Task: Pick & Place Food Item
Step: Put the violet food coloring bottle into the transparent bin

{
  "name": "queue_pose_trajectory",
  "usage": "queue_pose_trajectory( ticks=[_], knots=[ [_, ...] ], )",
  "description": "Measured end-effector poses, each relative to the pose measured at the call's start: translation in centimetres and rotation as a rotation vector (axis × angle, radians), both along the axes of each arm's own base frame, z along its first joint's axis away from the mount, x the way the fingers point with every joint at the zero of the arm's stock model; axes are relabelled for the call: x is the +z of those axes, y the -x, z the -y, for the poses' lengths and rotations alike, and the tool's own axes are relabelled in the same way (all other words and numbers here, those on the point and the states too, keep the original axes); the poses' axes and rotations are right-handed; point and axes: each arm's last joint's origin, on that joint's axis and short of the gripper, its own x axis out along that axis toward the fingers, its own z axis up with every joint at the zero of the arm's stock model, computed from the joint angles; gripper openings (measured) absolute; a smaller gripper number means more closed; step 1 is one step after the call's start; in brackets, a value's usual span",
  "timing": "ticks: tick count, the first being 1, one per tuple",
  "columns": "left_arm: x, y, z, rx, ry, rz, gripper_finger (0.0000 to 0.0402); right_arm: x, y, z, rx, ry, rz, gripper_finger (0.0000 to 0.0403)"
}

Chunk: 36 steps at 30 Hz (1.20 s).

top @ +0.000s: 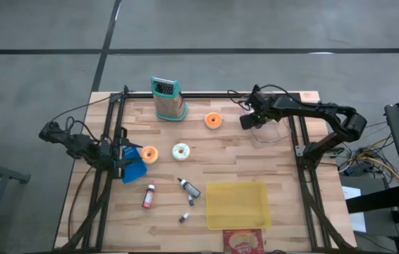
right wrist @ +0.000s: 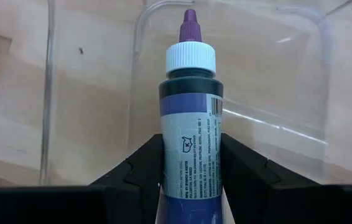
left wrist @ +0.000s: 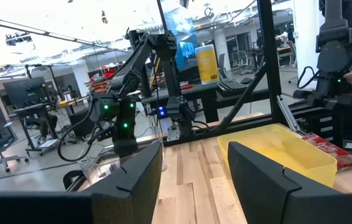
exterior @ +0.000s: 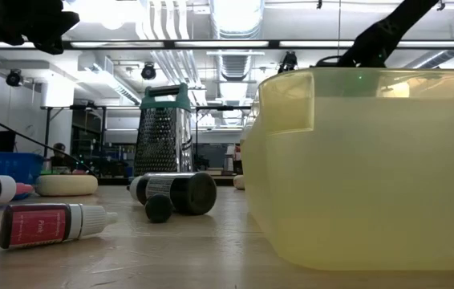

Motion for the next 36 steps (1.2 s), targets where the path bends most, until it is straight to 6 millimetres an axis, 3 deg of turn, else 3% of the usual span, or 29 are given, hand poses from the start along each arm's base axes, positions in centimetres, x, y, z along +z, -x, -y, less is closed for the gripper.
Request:
queue_pose_trajectory(
  ticks=[17,23,28,36],
  knots=[
    [0.0,0.0,0.0,0.0,0.0,0.0,0.0188,-0.8,0.0,0.1,0.021,0.037,0.043,0.0134],
    [0.0,0.0,0.0,0.0,0.0,0.0,0.0188,0.9,-0.3,0.6,0.008,0.075,0.091,0.0134],
    [0.0,0.0,0.0,0.0,0.0,0.0,0.0188,2.6,0.7,0.9,-0.048,0.09,0.124,0.0134],
    [0.0,0.0,0.0,0.0,0.0,0.0,0.0188,2.8,2.6,0.9,-0.047,0.051,0.04,0.0134]
  ],
)
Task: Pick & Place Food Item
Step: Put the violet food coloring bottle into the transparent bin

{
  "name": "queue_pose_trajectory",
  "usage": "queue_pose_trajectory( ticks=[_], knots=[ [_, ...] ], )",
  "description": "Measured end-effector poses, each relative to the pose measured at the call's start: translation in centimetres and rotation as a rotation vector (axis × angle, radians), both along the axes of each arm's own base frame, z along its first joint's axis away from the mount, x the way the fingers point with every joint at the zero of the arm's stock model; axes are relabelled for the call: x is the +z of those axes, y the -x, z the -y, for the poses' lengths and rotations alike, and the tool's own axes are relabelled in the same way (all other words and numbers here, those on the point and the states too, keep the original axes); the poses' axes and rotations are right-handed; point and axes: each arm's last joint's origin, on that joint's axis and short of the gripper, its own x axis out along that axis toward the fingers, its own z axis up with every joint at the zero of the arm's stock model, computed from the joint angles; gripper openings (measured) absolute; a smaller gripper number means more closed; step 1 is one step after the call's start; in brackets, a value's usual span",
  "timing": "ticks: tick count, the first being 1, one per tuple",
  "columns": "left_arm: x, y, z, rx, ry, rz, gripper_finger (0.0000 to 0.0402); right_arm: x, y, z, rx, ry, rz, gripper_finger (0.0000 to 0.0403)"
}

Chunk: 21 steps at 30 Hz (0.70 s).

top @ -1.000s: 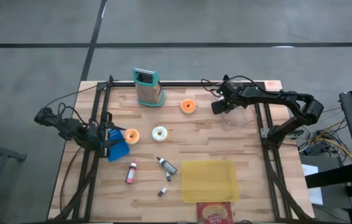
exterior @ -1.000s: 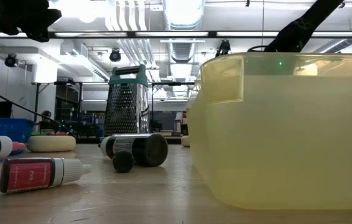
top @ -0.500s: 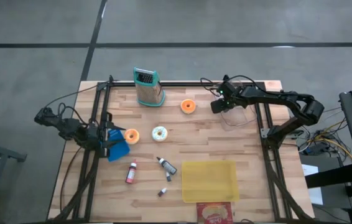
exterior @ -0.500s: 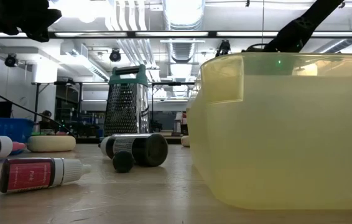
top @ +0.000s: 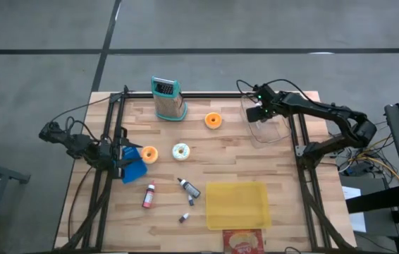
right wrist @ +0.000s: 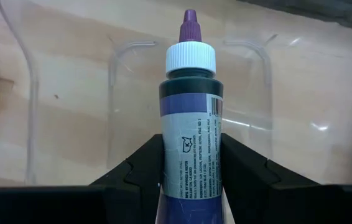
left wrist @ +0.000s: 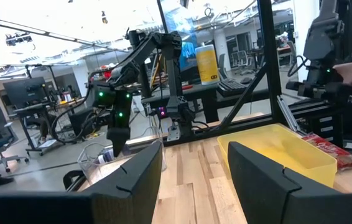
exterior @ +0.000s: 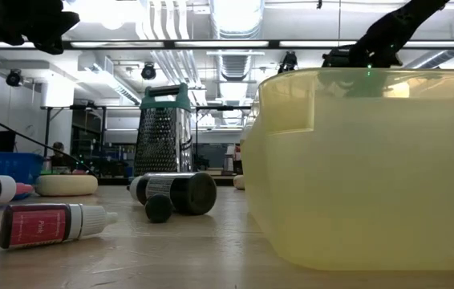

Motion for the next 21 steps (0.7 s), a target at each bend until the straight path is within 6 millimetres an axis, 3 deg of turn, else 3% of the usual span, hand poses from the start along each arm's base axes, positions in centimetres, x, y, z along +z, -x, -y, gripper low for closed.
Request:
queue_pose_trajectory(
  ticks=[21],
  knots=[
    [0.0,0.0,0.0,0.0,0.0,0.0,0.0188,-4.8,-0.3,1.5,-0.039,-0.077,-0.116,0.0134]
  ],
)
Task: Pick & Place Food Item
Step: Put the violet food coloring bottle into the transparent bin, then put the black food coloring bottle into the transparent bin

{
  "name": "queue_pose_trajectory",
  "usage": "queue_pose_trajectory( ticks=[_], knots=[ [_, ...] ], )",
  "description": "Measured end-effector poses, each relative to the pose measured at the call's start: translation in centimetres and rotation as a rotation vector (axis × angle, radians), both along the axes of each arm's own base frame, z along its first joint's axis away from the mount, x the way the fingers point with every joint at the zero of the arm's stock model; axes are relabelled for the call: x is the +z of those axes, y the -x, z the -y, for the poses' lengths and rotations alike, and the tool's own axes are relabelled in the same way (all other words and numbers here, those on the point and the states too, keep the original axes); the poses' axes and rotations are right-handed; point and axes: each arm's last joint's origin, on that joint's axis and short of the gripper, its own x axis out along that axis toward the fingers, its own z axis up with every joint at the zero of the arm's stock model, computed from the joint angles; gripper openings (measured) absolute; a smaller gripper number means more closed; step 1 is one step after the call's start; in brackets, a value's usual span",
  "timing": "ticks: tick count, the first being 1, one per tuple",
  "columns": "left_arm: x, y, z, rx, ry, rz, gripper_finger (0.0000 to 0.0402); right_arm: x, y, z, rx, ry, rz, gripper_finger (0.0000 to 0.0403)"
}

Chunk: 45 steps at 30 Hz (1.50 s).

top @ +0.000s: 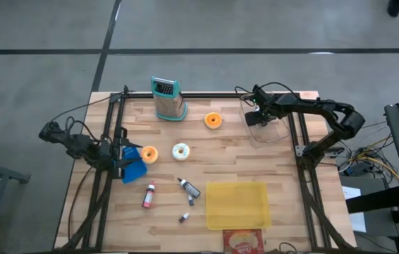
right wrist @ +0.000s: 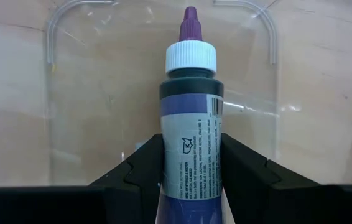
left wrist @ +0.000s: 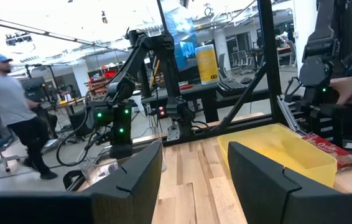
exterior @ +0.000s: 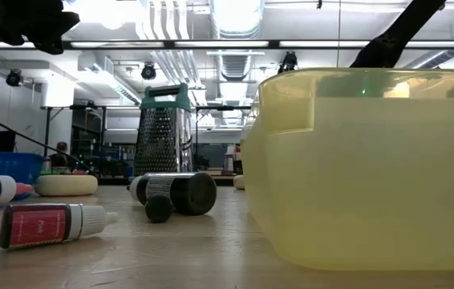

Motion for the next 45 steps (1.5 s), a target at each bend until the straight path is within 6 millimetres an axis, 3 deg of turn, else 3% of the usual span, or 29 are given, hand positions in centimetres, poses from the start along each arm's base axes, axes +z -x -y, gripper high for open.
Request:
queue_pose_trajectory(
  ticks=[19,45],
  knots=[
    [0.0,0.0,0.0,0.0,0.0,0.0,0.0188,-0.28,-0.04,-0.01,-0.01,-0.01,0.003,0.0138],
    [0.0,0.0,0.0,0.0,0.0,0.0,0.0188,-0.34,0.01,0.0,-0.011,-0.001,-0.01,0.0267]
  ],
)
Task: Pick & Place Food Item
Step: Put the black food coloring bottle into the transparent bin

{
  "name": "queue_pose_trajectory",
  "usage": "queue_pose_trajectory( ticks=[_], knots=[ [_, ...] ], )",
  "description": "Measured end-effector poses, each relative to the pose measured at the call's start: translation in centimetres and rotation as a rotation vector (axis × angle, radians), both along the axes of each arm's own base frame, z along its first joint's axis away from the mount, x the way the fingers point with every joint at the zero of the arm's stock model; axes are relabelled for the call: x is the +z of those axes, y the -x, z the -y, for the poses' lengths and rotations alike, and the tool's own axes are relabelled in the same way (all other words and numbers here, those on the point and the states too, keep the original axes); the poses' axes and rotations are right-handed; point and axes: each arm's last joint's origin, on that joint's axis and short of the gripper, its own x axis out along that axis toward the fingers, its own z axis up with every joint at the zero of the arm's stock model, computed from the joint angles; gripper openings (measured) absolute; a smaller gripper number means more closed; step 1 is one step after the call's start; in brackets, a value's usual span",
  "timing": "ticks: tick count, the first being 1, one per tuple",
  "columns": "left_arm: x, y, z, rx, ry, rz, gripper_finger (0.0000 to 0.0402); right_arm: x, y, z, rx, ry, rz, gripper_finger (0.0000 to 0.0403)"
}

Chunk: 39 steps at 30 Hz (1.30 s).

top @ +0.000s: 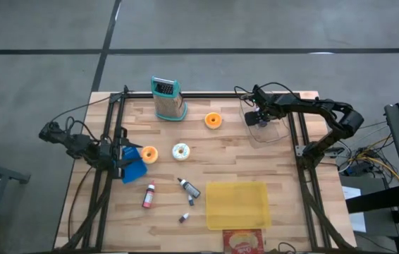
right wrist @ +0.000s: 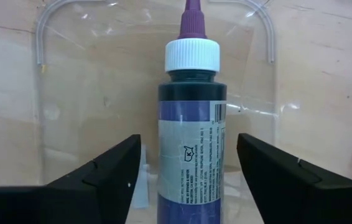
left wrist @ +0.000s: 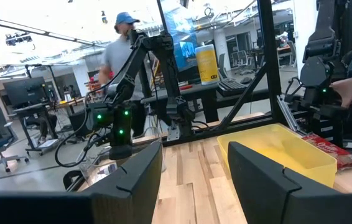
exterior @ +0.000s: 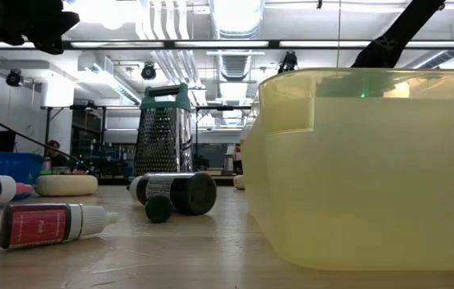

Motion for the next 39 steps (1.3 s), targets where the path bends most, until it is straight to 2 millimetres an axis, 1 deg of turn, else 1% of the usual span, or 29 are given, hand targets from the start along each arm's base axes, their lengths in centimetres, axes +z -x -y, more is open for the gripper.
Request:
queue_pose_trajectory(
  ticks=[6,12,23,33,39],
  knots=[
    [0.0,0.0,0.0,0.0,0.0,0.0,0.0188,0.0,0.0,0.0,-0.003,0.01,-0.008,0.0288],
    [0.0,0.0,0.0,0.0,0.0,0.001,0.0188,0.0,0.0,0.0,-0.003,0.011,-0.008,0.0295],
    [0.0,0.0,0.0,0.0,0.0,0.001,0.0188,0.2,0.0,0.0,-0.001,0.002,-0.007,0.0276],
    [0.0,0.0,0.0,0.0,0.0,0.0,0.0188,1.9,-0.4,0.3,0.008,-0.062,-0.017,0.0255],
    [0.0,0.0,0.0,0.0,0.0,0.0,0.0188,3.3,-0.8,0.6,-0.012,-0.067,-0.016,0.0246]
  ],
)
